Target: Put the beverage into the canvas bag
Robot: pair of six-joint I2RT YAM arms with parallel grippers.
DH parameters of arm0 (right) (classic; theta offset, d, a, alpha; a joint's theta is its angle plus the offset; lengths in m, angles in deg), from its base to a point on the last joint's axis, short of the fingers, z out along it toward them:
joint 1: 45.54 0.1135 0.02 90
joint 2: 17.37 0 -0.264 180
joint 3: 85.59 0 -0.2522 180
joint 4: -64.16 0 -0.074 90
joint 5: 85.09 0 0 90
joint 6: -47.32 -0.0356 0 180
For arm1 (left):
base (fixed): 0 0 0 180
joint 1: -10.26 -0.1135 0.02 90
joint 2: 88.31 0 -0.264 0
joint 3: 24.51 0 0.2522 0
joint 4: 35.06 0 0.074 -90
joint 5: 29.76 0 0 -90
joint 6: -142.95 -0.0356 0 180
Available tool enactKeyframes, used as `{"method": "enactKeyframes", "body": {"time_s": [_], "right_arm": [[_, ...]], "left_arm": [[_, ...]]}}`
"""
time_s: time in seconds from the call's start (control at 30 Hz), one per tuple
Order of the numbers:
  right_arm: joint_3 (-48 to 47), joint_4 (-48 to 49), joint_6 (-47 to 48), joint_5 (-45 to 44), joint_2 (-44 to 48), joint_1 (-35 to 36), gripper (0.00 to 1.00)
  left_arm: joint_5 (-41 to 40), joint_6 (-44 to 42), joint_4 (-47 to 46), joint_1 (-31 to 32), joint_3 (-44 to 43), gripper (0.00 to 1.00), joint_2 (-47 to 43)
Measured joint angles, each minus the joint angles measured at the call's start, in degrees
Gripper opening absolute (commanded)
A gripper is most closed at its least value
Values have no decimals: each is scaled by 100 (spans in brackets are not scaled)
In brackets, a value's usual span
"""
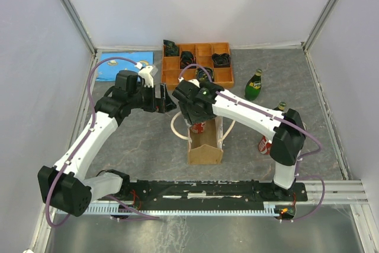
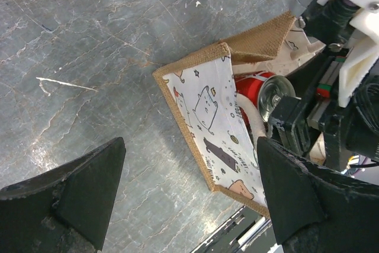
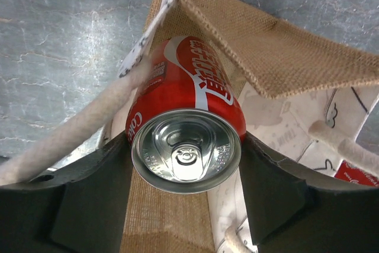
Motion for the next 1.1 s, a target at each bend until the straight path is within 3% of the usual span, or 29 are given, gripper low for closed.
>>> {"method": "enactKeyframes", "body": {"time_s": [0.57, 0.63, 0.77, 0.87, 1.0, 1.1], "right_arm": [[804, 1325, 400, -413, -319, -2, 0], [815, 1373, 413, -437, -323, -2, 13], [833, 1451, 442, -479, -328, -2, 53], [837, 1471, 452, -483, -326, -2, 66], [925, 1526, 457, -476, -247, -2, 75], [986, 1517, 457, -485, -175, -2, 92]], "left_arm": [[0, 0, 0, 0, 22, 97, -20], [2, 0, 0, 0, 24, 97, -20], [4, 0, 0, 0, 28, 97, -20], [7, 0, 0, 0, 39, 97, -20], [9, 0, 0, 0, 74, 97, -20], [11, 0, 2, 0, 87, 97, -20]]}}
